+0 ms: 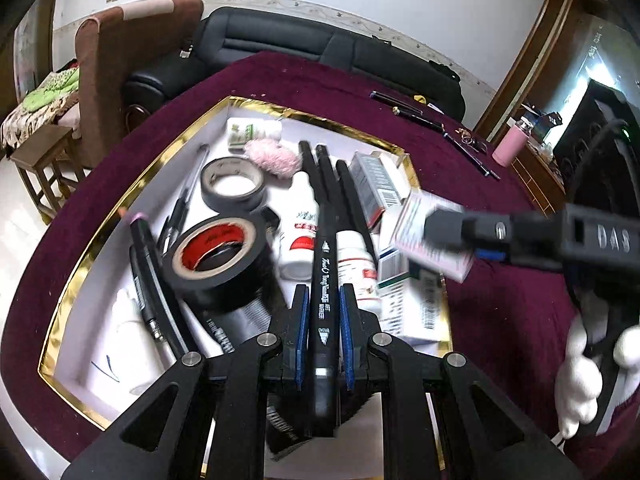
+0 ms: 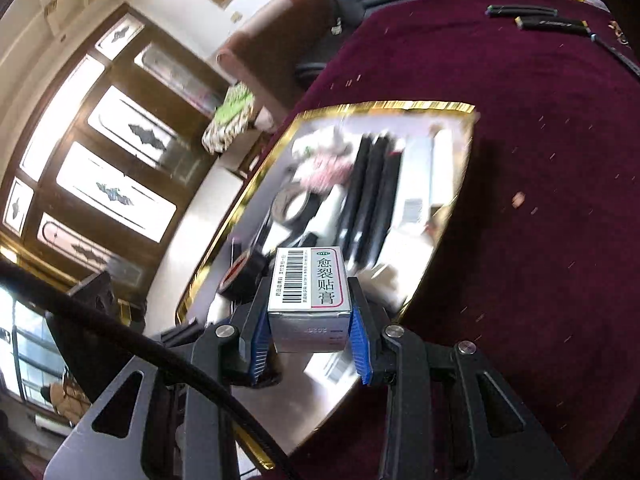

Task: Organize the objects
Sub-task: 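Carry the marker and medicine box over the tray with both grippers, then release the marker and medicine box into the tray and withdraw both grippers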

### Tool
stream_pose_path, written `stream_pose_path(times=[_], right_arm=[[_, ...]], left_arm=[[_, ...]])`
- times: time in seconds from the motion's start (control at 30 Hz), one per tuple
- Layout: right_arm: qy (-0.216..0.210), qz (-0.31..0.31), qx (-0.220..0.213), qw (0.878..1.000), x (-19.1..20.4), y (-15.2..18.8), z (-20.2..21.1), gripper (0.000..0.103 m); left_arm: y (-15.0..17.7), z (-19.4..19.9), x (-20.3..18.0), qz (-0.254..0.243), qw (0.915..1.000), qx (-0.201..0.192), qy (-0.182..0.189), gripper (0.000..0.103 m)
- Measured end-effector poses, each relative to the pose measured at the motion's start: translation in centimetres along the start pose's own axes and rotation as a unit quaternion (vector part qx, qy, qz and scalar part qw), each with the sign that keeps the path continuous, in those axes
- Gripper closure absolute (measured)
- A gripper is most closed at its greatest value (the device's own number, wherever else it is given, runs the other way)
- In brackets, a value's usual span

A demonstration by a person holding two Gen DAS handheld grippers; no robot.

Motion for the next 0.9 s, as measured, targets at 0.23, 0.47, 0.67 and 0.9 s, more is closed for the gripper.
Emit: stream_pose_path(times=[0.23,0.47,0.67,0.9], right_arm=[[0.01,0.015,0.025,1.0,1.1,2.1,-1.7,0.07],[0.025,0.044,0.039,0.998,2.3,4.0,-2.5,0.067],[0.027,0.049,0.038,0.998,2.4,4.4,-1.9,0.059],[0.041,0.041,-0.064,0.996,1.5,3.3,3.0,0.056]], left_arm=[[-0.9,0.0,1.6,0.022,0.9995,-0.014,0.015,0.091],[-1.5,0.6,2.3,0.037,0.9987,-0.025,0.025,0.09],[-2.1,1.8,2.3,0.039,0.9981,-0.044,0.018,0.064],[-2.9,3.8,1.0,0.006,0.9954,-0.085,-0.044,0.039]])
Point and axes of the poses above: each gripper's, at about its wrist camera, not at the fingertips, and z roughly against the way its jaws point, x to its left, y to its underside, the point moved 5 cm from there along -z, roughly the way its jaws point, and after that the axes turned 4 degrees about -y, right-handed, at the moved point
